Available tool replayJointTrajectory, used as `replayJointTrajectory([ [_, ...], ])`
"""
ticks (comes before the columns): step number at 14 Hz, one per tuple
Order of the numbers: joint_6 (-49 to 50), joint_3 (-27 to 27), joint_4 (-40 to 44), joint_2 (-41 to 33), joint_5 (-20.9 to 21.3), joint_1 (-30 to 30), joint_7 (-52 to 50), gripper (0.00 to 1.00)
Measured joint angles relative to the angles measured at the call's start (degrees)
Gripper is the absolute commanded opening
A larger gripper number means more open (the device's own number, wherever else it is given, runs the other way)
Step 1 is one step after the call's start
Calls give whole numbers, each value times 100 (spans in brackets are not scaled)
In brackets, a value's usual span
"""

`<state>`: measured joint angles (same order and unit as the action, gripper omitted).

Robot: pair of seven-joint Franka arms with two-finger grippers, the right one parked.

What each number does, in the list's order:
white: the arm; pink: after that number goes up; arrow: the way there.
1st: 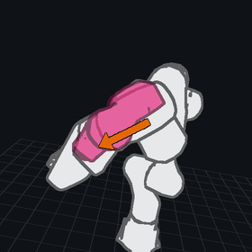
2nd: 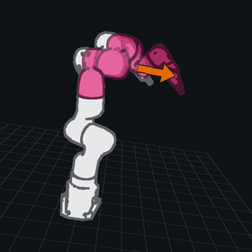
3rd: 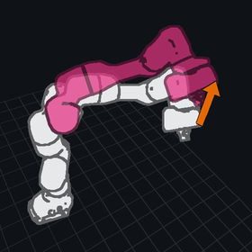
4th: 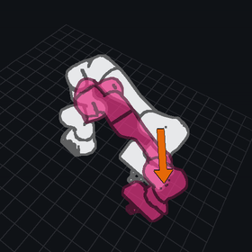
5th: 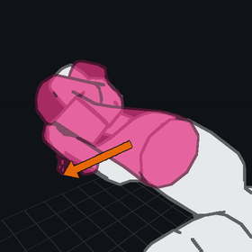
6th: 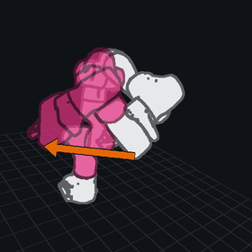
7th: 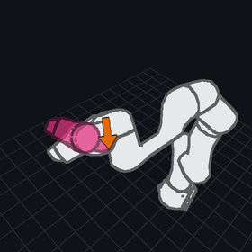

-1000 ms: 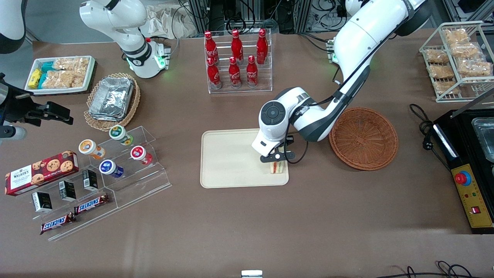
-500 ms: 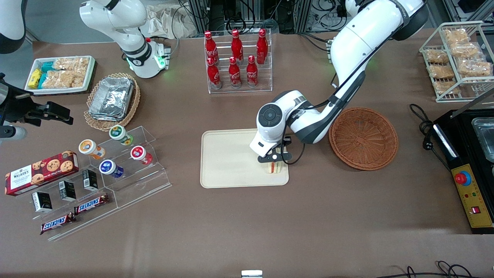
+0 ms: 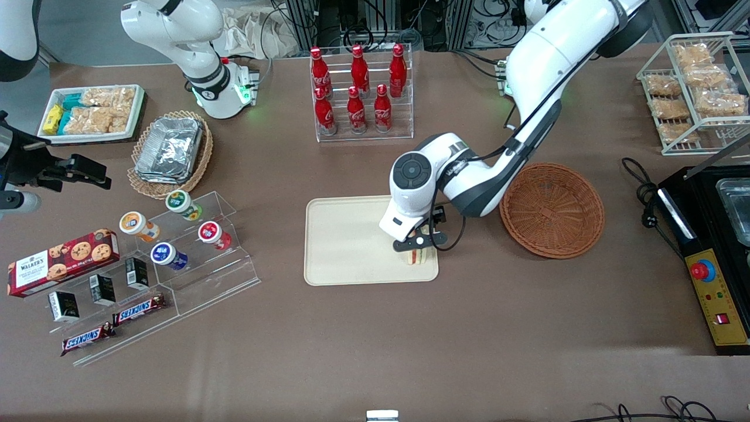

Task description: Place sandwich from basket to tray

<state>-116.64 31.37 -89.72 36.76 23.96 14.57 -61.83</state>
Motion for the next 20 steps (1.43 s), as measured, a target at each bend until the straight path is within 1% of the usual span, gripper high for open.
replayJointTrajectory([
  [2, 408, -10, 113, -424, -51, -130, -90, 100],
  [3, 625, -14, 146, -679, -152, -256, -92, 100],
  [6, 1347, -46, 130, -1543, -668, -794, 181, 100],
  [7, 1554, -192, 65, -1859, -870, -878, 401, 100],
  [9, 1651, -869, -244, -2553, -1306, -795, 958, 100],
  [11, 1661, -1569, -652, -3229, -1730, -688, 1795, 100],
  [13, 1665, -2128, -1129, -3881, -2023, -623, 2577, 100],
  [14, 1696, -2387, -1357, -4192, -2114, -597, 3085, 100],
  [16, 2094, -2866, -1636, -4662, -2225, -584, 4454, 100],
  [18, 2474, -3280, -1670, -4867, -2260, -589, 5579, 100],
  [20, 2553, -3542, -1659, -4910, -2270, -590, 6209, 100],
])
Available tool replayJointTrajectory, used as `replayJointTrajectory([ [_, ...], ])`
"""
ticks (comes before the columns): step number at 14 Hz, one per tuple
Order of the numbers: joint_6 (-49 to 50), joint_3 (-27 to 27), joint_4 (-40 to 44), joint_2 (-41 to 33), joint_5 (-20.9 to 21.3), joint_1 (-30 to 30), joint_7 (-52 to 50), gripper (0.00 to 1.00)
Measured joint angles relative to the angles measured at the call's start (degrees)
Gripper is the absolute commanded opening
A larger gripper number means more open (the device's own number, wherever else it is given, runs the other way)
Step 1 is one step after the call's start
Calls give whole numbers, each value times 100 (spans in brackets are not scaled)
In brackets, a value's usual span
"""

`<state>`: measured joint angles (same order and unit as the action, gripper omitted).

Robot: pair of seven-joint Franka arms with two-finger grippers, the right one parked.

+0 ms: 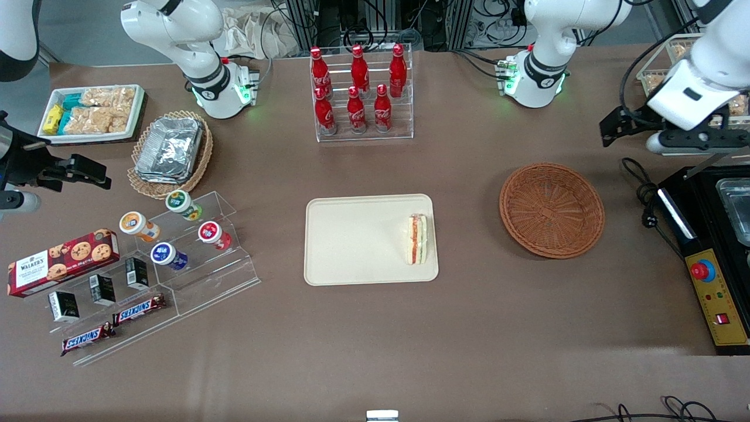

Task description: Place sandwich from basket to tray

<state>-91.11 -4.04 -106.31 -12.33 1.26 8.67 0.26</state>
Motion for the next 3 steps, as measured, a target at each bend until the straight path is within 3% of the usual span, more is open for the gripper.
replayJointTrajectory([
  [3, 0, -88, 81, 44, 0, 8, 168, 100],
])
